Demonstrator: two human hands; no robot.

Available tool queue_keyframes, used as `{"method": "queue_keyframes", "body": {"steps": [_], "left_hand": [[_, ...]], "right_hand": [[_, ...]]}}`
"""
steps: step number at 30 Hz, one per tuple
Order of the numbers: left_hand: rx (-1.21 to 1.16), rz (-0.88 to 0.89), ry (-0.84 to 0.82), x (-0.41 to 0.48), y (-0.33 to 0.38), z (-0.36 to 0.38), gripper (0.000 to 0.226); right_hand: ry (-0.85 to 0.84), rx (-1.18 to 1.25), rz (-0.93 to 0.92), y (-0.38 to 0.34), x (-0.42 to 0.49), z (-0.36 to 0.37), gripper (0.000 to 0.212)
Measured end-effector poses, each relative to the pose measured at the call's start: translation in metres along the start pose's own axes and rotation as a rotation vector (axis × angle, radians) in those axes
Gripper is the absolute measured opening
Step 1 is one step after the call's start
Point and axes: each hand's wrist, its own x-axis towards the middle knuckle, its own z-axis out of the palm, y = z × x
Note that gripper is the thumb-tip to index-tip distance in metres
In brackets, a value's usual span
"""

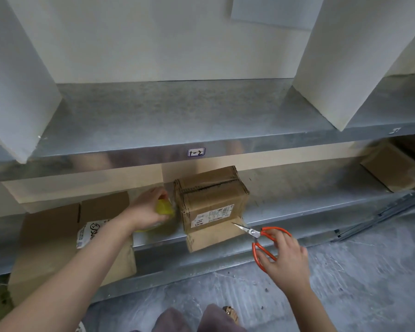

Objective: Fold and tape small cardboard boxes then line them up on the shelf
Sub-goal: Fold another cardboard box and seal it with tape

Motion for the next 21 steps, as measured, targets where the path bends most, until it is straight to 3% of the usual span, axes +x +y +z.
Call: {"method": "queue_keyframes", "body": {"steps": [3,7,12,21], "left_hand": [[0.004,-0.053,0.032,-0.003,0.008,0.004,0.048],[0.021,-0.126,0.045,-0.007,0.018,0.006,0.05],[0.05,-0.196,0.012,-0.007,0.034,0.006,0.05],[0.031,-0.278,0.065,-0.009,0.047,0.021,0.052]], "right_hand": [[0.034,0.104,0.124,0.034,0.021,0.002,0.039],[-0.106,0.151,0.183,0.059,0.067,0.016,0.051],[-0.303,0.038,0.136,0.071,0.119,0.036,0.062],[-0.414,-0.128,-0.023,0.082,0.154,0.057,0.069]]}}
